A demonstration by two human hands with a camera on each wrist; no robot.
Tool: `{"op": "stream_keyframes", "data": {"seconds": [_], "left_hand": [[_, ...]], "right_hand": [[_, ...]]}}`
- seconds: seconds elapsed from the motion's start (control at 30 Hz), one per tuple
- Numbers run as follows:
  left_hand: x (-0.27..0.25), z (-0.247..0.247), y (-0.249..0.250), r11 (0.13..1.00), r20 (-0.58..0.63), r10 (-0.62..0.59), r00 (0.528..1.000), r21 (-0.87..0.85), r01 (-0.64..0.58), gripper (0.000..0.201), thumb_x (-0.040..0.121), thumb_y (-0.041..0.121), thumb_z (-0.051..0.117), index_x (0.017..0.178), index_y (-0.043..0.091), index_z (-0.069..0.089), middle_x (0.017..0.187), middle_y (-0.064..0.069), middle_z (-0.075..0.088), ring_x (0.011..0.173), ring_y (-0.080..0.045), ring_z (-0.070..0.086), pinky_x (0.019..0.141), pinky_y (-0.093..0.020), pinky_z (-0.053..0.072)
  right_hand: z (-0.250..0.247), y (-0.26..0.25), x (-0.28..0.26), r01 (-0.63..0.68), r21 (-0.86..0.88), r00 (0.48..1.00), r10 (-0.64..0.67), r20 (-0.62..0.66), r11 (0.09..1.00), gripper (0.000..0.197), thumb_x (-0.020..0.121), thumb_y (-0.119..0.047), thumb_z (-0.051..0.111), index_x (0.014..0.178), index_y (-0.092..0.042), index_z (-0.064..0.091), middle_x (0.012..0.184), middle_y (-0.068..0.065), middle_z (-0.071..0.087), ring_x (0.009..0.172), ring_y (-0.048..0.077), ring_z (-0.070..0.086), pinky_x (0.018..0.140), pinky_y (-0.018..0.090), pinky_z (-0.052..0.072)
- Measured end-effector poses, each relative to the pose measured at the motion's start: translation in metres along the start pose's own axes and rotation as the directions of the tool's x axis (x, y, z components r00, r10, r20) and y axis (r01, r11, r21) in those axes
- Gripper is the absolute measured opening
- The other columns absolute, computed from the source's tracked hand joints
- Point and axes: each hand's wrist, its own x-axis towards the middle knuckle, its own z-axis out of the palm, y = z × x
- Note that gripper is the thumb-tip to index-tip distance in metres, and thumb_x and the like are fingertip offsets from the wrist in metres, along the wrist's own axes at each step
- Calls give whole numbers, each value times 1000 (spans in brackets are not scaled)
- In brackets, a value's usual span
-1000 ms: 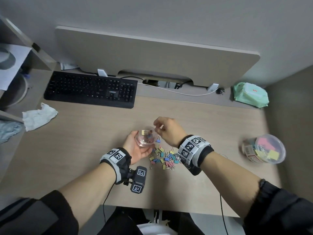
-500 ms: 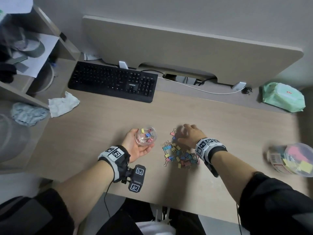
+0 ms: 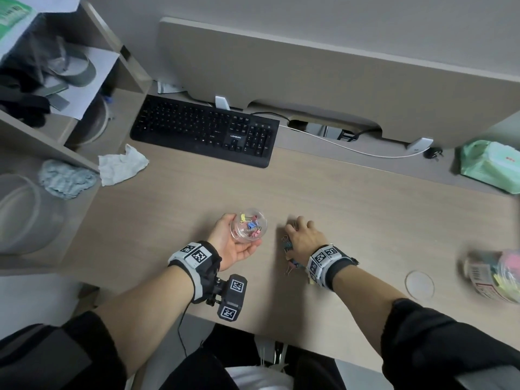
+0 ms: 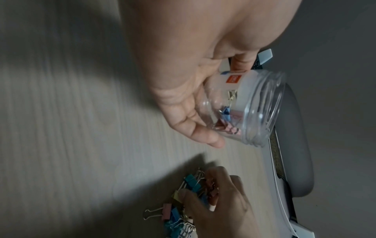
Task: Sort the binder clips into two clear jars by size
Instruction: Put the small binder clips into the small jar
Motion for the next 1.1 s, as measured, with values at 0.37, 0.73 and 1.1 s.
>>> {"op": "stream_keyframes", "data": {"seconds": [0.37, 0.73, 1.1], "left_hand": [[4, 1, -8, 1000, -19, -14, 1000, 12, 15, 57, 100, 49, 40, 133, 7, 61, 112, -18, 69, 86, -30, 69, 72, -34, 55], [11, 17, -20, 998, 4, -28, 1000, 47, 28, 51, 100, 47, 41, 122, 7, 63, 112, -20, 68, 86, -30, 68, 72, -34, 54], [6, 53, -27, 997, 72, -15, 997, 75, 10, 48, 102, 46, 41, 121, 8, 64, 113, -19, 72, 91, -29, 70, 67, -35, 58]], "right_hand": [[-8, 14, 0, -70, 186, 997, 63, 46, 980, 35, 81, -1, 49, 115, -10, 54, 125, 17, 39, 102, 40, 57, 87, 41, 49], [-37, 48, -15, -221, 654, 952, 307, -18, 724, 19, 80, 2, 50, 80, -15, 60, 86, 10, 68, 81, 31, 67, 66, 31, 53], [-96, -1, -56, 140, 755, 983, 2, -184, 640, 8, 85, -2, 62, 92, -7, 62, 88, 11, 67, 52, 18, 56, 45, 23, 45]]}}
